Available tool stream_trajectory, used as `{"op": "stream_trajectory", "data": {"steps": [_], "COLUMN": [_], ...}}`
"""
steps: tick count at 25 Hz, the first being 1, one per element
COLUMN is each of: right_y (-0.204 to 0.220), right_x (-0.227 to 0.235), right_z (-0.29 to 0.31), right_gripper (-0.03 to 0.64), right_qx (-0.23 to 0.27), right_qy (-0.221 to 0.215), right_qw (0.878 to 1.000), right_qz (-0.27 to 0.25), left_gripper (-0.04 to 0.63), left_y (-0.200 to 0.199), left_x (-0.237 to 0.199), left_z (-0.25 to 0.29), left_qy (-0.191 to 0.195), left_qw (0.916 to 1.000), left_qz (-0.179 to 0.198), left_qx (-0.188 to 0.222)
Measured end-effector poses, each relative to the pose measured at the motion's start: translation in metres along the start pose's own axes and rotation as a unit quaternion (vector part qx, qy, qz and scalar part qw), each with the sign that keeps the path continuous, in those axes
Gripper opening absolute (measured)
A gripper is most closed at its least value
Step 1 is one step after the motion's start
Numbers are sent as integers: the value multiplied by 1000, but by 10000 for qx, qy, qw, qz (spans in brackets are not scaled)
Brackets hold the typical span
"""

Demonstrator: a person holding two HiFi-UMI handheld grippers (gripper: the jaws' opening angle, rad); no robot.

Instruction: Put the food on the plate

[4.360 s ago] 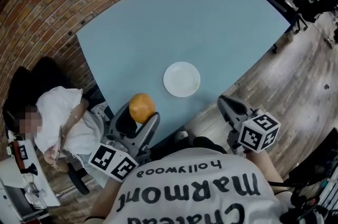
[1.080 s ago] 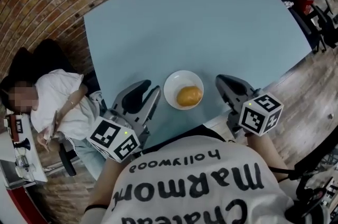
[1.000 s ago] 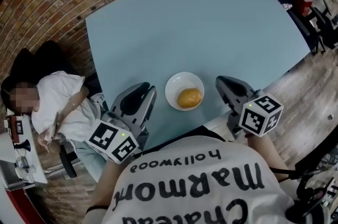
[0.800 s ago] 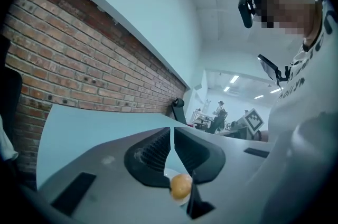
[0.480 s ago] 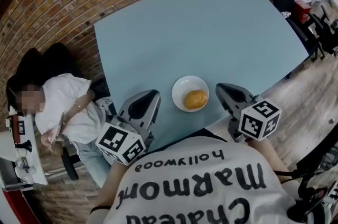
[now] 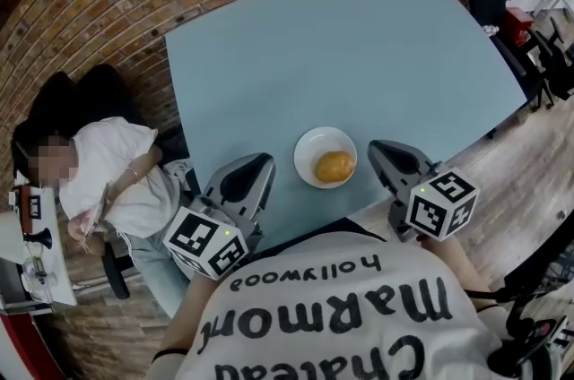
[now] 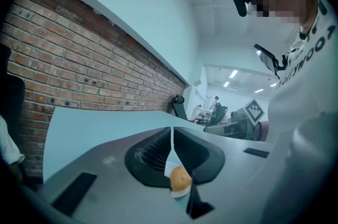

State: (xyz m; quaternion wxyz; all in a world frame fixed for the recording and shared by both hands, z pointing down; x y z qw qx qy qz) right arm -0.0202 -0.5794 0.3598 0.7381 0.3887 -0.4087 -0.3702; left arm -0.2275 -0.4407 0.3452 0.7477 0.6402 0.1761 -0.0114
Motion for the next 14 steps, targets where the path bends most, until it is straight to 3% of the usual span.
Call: {"op": "stream_trajectory", "data": {"steps": [14], "right_y": [1], "right_x": [0], "right_z": [2], "right_gripper": [8], "right_qx": [-65], "right_qy": [-61], "right_qw": [9999], "right_qz": [63], "left_gripper": [20], "left_y": [0], "left_x": [-1], "left_z": [-4], "left_qy": [-60], "left_qw": [10000], "left_qz": [-29], "left_qx": [59]}}
Point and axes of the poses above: the fingertips, and each gripper's own axes: z forward along the fingers, x to its right, y out of its underside, the point moved 6 cm from there along -z, backward along the fingers, and after that the axes turned 1 degree about x, right-handed, at the moved point
